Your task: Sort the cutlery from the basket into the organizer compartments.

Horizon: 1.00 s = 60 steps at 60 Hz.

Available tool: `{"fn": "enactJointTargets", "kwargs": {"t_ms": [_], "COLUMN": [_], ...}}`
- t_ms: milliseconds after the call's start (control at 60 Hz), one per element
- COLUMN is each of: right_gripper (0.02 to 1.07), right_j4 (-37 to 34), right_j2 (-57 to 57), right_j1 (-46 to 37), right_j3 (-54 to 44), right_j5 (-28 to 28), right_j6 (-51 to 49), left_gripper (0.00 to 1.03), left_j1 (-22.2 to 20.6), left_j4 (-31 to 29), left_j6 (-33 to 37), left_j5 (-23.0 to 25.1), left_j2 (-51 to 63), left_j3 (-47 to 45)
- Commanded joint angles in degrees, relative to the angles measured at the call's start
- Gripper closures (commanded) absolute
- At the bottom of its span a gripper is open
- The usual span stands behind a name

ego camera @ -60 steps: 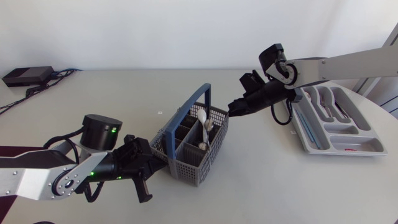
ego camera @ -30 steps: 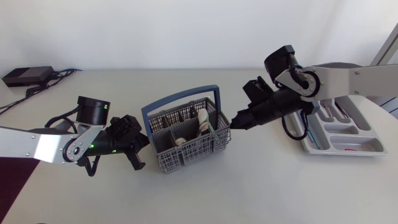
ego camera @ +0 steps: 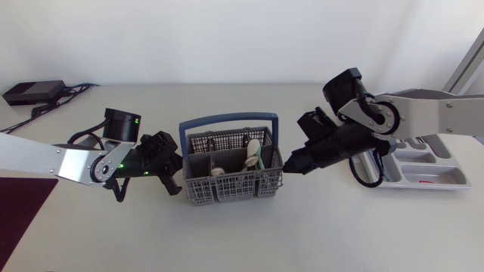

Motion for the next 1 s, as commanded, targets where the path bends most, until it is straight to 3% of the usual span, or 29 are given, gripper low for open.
{"fn": "enactJointTargets", "kwargs": {"t_ms": [0, 250, 467, 617, 733, 983], "right_gripper": [1.01, 1.01, 1.01, 1.01, 1.01, 1.01], "right_j4": [1.12, 2.35, 2.61, 3.58, 3.76, 3.76], "right_j2": [-1.57, -4.73, -10.62, -13.08, -13.79, -14.93], "right_j1": [0.51, -2.39, -4.32, -2.91, -1.16, 0.51], "right_j3": [-0.99, -3.19, -4.24, -4.24, -4.51, -4.68], "right_j5": [-1.57, 3.61, 4.4, 4.4, 4.4, 4.4], "right_j6": [0.68, -0.55, -1.08, -0.02, 0.24, 0.51], "left_gripper": [1.0, 1.0, 1.0, 1.0, 1.0, 1.0], "left_j1": [-2.77, -1.98, 0.66, 0.22, -3.56, -15.86], "left_j4": [1.2, 0.32, -0.91, -5.39, -9.35, -18.58], "left_j6": [1.22, 1.31, 1.75, 1.49, 1.49, 0.52], "left_j5": [3.3, 3.12, 3.21, 3.3, 3.3, 3.3], "left_j2": [1.65, 0.78, -8.19, -16.98, -23.83, -33.68], "left_j3": [3.12, 3.3, -1.89, -5.49, -8.57, -12.08]}}
